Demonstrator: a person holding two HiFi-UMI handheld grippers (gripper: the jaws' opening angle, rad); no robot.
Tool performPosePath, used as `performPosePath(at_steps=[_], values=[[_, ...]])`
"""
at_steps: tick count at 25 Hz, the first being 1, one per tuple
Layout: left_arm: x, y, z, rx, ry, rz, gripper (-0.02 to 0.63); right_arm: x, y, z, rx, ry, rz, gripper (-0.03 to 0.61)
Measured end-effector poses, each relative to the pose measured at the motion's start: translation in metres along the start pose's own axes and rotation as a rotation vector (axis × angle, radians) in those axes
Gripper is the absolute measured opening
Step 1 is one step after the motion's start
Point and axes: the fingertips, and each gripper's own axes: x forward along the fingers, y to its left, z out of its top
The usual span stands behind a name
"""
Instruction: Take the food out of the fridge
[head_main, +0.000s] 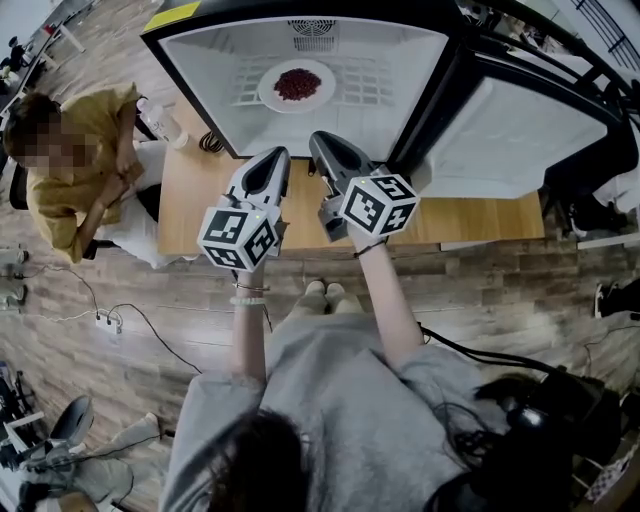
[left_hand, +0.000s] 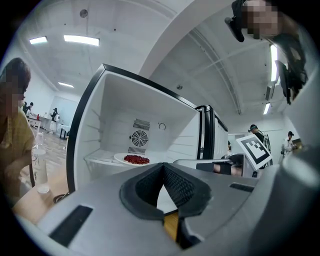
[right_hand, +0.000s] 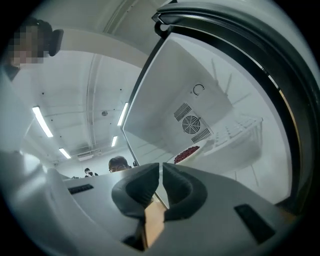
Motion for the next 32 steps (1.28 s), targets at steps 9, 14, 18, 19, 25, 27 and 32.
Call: performPosePath(at_steps=[9,14,18,19,25,27,32], values=[[0.007,0.023,-0.001,0.007,0.01,0.005,0.008,0.022,-0.014,-0.004,0.218,-0.033,-0.028,0.103],[0.014,0.032,0.0,0.011,0.011,-0.003,0.008,0.035,-0.025,-0.012,0.333,-0.021,-0.068,0.137],[0.019,0.042,0.001,0.012,0.012,-0.005,0.008,0.046,-0.033,-0.013,0.437,-0.041,-0.08,0.138],[0.022,0.046,0.0,0.011,0.013,-0.005,0.008,0.05,-0.036,-0.013,0.464,-0.047,-0.083,0.138],[0.033,0.064,-0.002,0.001,0.02,-0.002,0.008,0.069,-0.048,-0.013,0.568,-0.068,-0.093,0.138],[0.033,0.063,-0.001,0.003,0.019,-0.003,0.008,0.069,-0.048,-0.012,0.594,-0.075,-0.089,0.138],[0.033,0.064,0.002,0.008,0.012,-0.001,0.008,0.072,-0.046,-0.01,0.679,-0.1,-0.066,0.138]])
